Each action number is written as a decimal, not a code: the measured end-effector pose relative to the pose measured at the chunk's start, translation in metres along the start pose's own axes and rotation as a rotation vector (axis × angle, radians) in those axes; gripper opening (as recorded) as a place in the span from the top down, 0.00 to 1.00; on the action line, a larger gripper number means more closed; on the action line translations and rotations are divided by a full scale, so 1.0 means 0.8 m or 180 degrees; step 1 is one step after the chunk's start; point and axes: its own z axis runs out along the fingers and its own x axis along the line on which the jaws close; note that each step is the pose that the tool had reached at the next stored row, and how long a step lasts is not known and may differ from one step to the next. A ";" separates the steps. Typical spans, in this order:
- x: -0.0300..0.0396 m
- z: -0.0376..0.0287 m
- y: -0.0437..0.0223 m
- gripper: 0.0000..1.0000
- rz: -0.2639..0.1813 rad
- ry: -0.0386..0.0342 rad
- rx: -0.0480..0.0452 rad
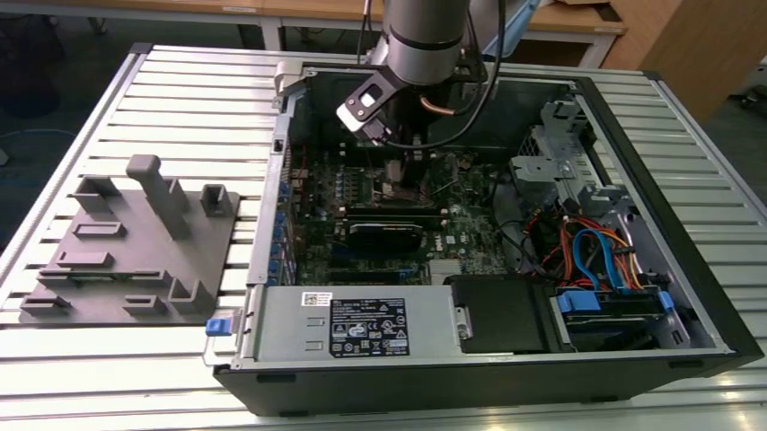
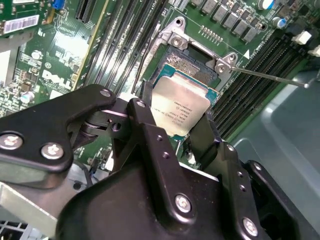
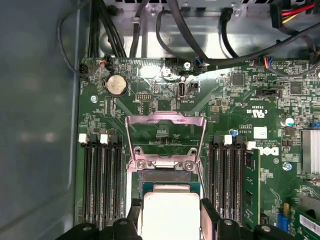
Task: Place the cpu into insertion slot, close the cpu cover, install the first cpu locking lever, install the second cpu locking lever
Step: 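Place the cpu into insertion slot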
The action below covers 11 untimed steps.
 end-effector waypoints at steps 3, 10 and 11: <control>-0.0001 0.0035 -0.0001 0.46 0.0000 0.0000 0.0000; -0.0001 0.0079 -0.0005 0.46 0.0000 0.0000 0.0000; -0.0001 0.0100 -0.0006 0.46 0.0000 0.0000 0.0000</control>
